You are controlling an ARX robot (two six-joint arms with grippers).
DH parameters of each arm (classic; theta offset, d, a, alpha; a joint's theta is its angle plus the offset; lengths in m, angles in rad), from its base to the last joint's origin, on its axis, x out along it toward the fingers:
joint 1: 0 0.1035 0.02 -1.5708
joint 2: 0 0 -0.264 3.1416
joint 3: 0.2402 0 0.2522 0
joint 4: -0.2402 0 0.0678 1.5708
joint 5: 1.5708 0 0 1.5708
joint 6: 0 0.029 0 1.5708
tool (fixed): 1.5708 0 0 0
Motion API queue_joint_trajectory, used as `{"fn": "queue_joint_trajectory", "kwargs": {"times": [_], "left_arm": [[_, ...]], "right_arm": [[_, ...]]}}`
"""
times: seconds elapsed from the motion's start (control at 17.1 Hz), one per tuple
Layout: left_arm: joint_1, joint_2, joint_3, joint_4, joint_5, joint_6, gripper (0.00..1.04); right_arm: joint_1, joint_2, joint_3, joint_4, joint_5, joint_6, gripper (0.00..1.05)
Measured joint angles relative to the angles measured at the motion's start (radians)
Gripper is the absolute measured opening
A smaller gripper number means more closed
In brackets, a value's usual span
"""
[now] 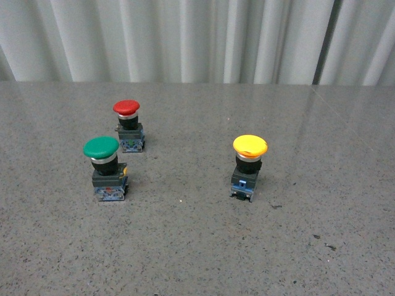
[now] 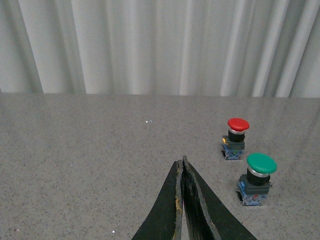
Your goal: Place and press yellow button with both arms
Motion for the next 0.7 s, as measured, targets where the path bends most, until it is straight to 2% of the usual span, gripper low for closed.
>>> {"fn": "queue_joint_trajectory", "kwargs": {"times": [0.18,0.23,0.29,0.7], "left_arm": [[0.0,-0.04,-0.04,-0.006,0.0,0.0,0.02],[0.0,-0.117,-0.044,-0.112,0.001,0.0,0.02],[0.0,-0.179,-0.065,-0.132,0.0,0.0,0.02],[0.0,-0.233,-0.116,-0.108,0.0,0.0,0.02]], "right_arm": [[0.0,0.0,0.0,0.0,0.0,0.0,0.98],[0.0,0.0,0.0,0.0,0.0,0.0,0.98],[0.0,0.0,0.0,-0.001,0.0,0.0,0.98],[0.0,0.0,0.0,-0.001,0.0,0.0,0.98]]}}
